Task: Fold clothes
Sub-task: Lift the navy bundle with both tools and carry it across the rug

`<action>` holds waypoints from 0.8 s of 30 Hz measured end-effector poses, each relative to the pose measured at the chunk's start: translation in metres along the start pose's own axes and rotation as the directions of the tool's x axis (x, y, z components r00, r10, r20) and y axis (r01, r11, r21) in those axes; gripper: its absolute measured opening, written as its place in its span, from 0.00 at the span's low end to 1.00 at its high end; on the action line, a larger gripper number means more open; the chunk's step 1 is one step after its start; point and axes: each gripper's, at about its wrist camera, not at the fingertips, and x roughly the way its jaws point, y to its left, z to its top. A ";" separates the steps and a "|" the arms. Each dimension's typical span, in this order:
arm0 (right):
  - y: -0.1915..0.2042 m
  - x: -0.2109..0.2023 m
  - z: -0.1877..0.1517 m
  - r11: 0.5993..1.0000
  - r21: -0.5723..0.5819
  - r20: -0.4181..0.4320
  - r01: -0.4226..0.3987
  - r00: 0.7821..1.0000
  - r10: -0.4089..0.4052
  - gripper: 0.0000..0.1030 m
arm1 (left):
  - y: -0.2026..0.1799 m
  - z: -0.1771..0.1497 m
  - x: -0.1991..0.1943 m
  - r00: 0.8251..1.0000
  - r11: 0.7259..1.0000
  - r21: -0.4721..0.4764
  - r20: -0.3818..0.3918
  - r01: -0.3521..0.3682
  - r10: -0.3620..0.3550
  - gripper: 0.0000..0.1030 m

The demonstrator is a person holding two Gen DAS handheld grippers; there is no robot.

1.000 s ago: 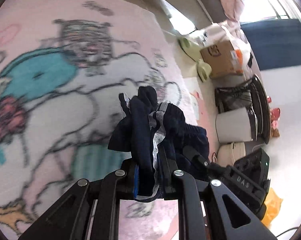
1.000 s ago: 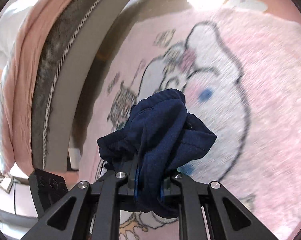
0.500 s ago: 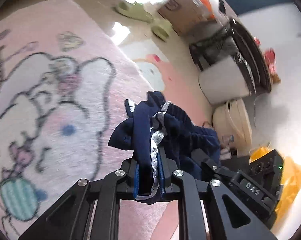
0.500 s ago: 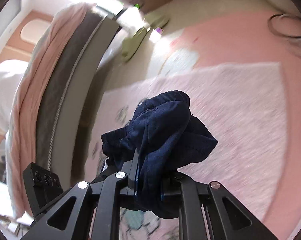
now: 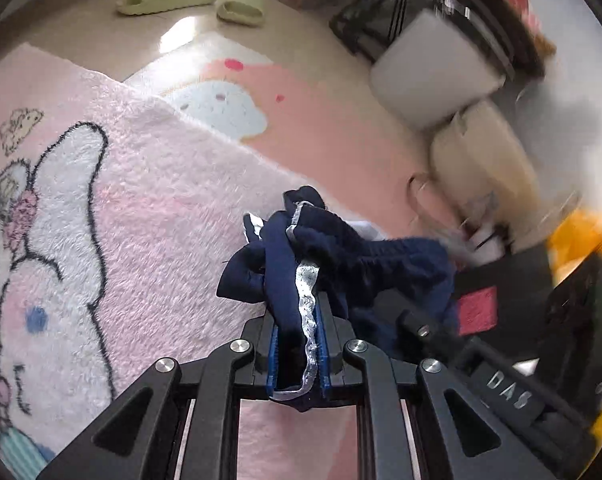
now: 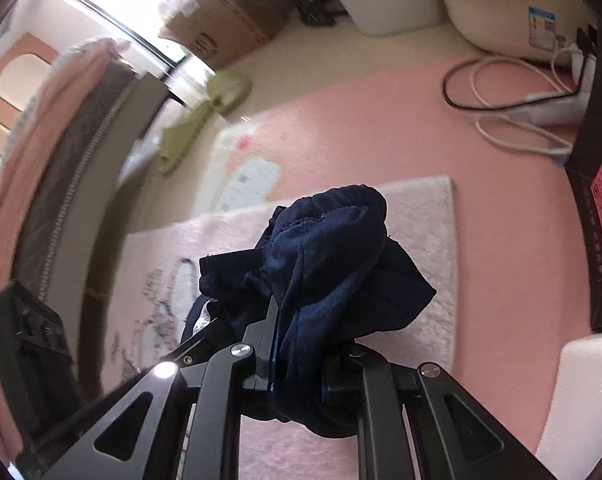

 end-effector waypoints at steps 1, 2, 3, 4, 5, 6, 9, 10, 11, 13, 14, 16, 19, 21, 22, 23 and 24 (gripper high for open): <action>-0.003 0.004 0.000 1.000 0.004 -0.013 0.021 1.000 -0.021 0.12 | 0.001 -0.004 0.006 1.000 1.000 -0.003 -0.012 -0.012 0.012 0.13; -0.005 0.007 -0.001 0.999 0.005 -0.025 0.039 0.999 -0.038 0.12 | 0.004 -0.007 0.010 1.000 1.000 -0.015 -0.025 -0.013 0.013 0.13; -0.008 0.010 -0.001 0.998 0.006 -0.037 0.057 0.998 -0.056 0.12 | 0.008 -0.011 0.014 0.999 0.999 -0.031 -0.036 -0.022 0.021 0.13; -0.010 0.013 -0.001 0.997 0.005 -0.045 0.074 0.996 -0.074 0.12 | 0.012 -0.014 0.017 0.998 0.999 -0.037 -0.046 -0.040 0.039 0.13; -0.010 0.014 -0.002 0.996 -0.001 -0.049 0.088 0.995 -0.088 0.12 | 0.015 -0.016 0.020 0.997 0.997 -0.042 -0.057 -0.059 0.056 0.13; -0.010 0.013 -0.004 0.995 -0.007 -0.053 0.098 0.994 -0.098 0.12 | 0.018 -0.019 0.023 0.995 0.996 -0.043 -0.066 -0.077 0.074 0.13; -0.009 0.009 -0.010 0.993 -0.021 -0.064 0.116 0.991 -0.117 0.12 | 0.024 -0.022 0.022 0.994 0.995 -0.023 -0.056 -0.098 0.096 0.13; -0.009 0.009 -0.012 0.993 -0.025 -0.068 0.118 0.990 -0.120 0.12 | 0.026 -0.022 0.021 0.994 0.995 -0.034 -0.059 -0.093 0.091 0.13; -0.009 0.009 -0.013 0.992 -0.031 -0.073 0.126 0.989 -0.128 0.12 | 0.028 -0.022 0.021 0.995 0.995 -0.049 -0.059 -0.088 0.085 0.13; -0.009 0.013 -0.013 0.987 -0.044 -0.085 0.153 0.984 -0.156 0.12 | 0.030 -0.021 0.020 0.995 0.995 -0.064 -0.061 -0.082 0.078 0.13; -0.010 0.015 -0.014 0.986 -0.045 -0.088 0.162 0.982 -0.165 0.13 | 0.030 -0.021 0.020 0.995 0.995 -0.064 -0.062 -0.083 0.079 0.13; -0.012 0.017 -0.014 0.984 -0.040 -0.092 0.172 0.980 -0.175 0.14 | 0.027 -0.021 0.021 0.994 0.995 -0.044 -0.065 -0.092 0.089 0.13; -0.013 0.020 -0.016 0.981 -0.039 -0.107 0.190 0.975 -0.194 0.14 | 0.028 -0.024 0.024 0.992 0.994 -0.044 -0.088 -0.096 0.092 0.13; -0.014 0.022 -0.017 0.978 -0.037 -0.121 0.206 0.970 -0.209 0.14 | 0.032 -0.025 0.024 0.991 0.994 -0.064 -0.103 -0.089 0.082 0.13; -0.014 0.023 -0.018 0.976 -0.036 -0.128 0.216 0.967 -0.219 0.17 | 0.035 -0.025 0.023 0.991 0.994 -0.075 -0.108 -0.084 0.075 0.13; -0.015 0.024 -0.019 0.972 -0.034 -0.136 0.232 0.963 -0.234 0.20 | 0.037 -0.025 0.022 0.991 0.993 -0.084 -0.113 -0.078 0.068 0.13; -0.016 0.025 -0.021 0.967 -0.032 -0.144 0.253 0.956 -0.255 0.31 | 0.039 -0.024 0.022 0.991 0.993 -0.091 -0.122 -0.072 0.060 0.13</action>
